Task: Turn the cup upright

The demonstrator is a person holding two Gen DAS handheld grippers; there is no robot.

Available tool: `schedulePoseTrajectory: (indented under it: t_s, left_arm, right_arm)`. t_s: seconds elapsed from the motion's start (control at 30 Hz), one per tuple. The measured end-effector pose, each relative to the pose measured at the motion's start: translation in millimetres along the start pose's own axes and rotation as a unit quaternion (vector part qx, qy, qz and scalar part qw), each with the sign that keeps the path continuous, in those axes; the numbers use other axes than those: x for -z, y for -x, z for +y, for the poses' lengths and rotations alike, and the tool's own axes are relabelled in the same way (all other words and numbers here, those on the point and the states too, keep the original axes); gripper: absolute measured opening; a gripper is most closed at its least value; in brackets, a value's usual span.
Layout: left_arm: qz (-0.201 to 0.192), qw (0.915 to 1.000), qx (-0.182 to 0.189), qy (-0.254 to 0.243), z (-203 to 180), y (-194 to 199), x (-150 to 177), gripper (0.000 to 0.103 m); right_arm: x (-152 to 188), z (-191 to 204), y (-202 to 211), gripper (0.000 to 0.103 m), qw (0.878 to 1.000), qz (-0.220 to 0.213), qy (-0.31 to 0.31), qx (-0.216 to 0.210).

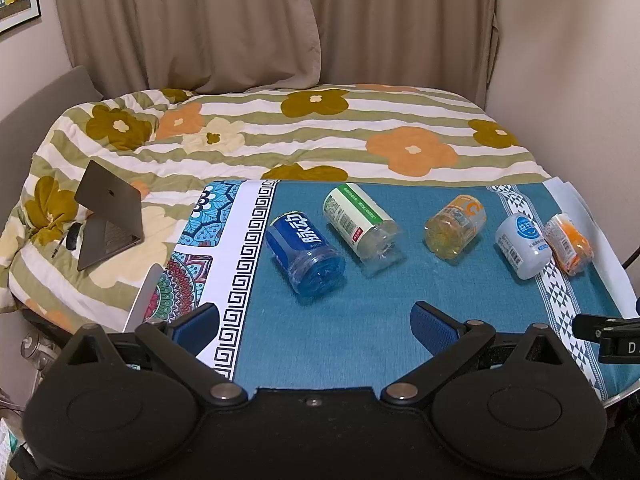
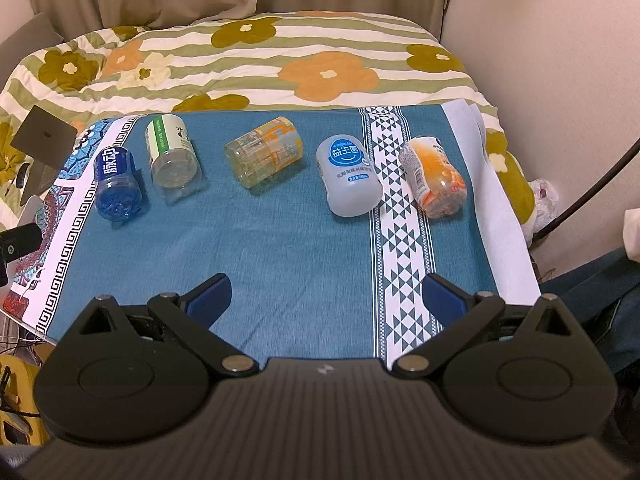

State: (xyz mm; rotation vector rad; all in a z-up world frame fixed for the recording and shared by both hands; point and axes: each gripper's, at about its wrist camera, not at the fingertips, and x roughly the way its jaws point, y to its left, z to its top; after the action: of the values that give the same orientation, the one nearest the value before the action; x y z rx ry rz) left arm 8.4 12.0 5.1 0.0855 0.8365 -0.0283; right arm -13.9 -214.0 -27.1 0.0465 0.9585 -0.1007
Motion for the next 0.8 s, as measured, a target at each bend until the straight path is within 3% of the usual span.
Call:
schedulePoseTrajectory:
  t_s: [0.47,0.8]
  left_arm:
    - [-0.003,1.0,-0.001,-0.004,-8.3,9.2,1.6,0.103]
    - [-0.039,0.9981,0.021,-0.044,-43.9,9.2,-31.0,0.103]
  right_arm:
    - [2.5,-7.0,11.2,0.103,1.0,-0.008,0.002,-0.007]
    - [-18.9,-34.9,11.7,0.103,1.0,-0.013,0.02,-0.011]
